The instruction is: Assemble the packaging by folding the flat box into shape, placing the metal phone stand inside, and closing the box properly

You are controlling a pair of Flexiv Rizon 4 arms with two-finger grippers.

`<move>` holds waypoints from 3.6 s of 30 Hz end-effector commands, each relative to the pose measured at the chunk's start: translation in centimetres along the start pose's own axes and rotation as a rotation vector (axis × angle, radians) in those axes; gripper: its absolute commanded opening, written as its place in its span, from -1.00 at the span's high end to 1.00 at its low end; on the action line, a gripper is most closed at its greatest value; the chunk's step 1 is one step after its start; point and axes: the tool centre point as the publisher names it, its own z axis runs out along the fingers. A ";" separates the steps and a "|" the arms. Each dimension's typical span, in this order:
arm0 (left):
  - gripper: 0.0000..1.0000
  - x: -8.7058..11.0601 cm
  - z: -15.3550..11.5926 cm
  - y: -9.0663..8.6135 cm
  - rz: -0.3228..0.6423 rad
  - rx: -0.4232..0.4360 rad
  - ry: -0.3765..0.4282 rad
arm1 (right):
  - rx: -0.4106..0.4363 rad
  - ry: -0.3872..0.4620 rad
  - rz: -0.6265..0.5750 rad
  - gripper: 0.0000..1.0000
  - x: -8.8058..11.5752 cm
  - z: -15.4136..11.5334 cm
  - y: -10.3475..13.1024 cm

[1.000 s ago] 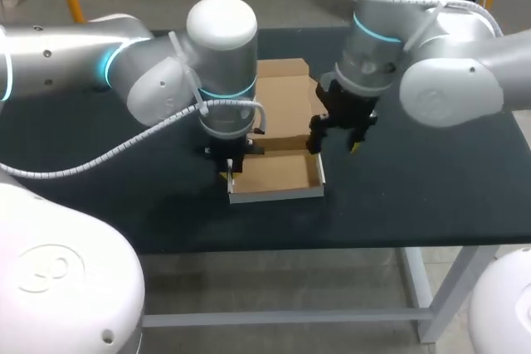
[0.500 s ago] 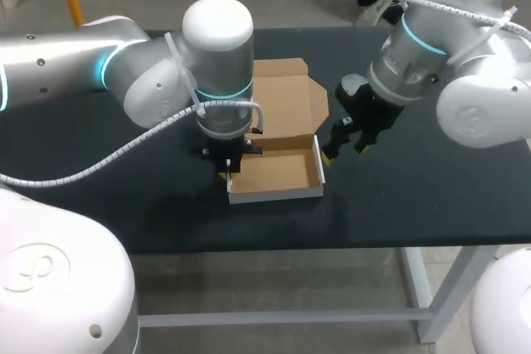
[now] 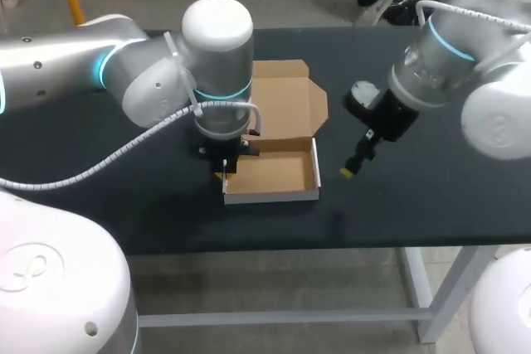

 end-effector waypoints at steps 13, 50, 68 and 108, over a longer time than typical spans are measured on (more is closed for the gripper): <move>1.00 -1.0 0.2 0.2 0.026 0.012 -0.133 | -0.108 -0.028 -0.128 -1.00 1.8 -3.0 -4.3; 0.89 -1.7 -0.5 0.2 -0.053 0.005 -0.010 | -0.089 -0.020 -0.138 -1.00 2.0 -2.2 -3.7; -0.98 -1.0 -2.6 0.7 -0.047 0.053 0.195 | -0.084 -0.021 -0.126 -1.00 1.9 -2.3 -3.8; -1.00 -9.6 -19.1 8.7 -0.021 0.137 0.546 | -0.074 -0.004 0.282 -1.00 -0.3 -5.5 -5.7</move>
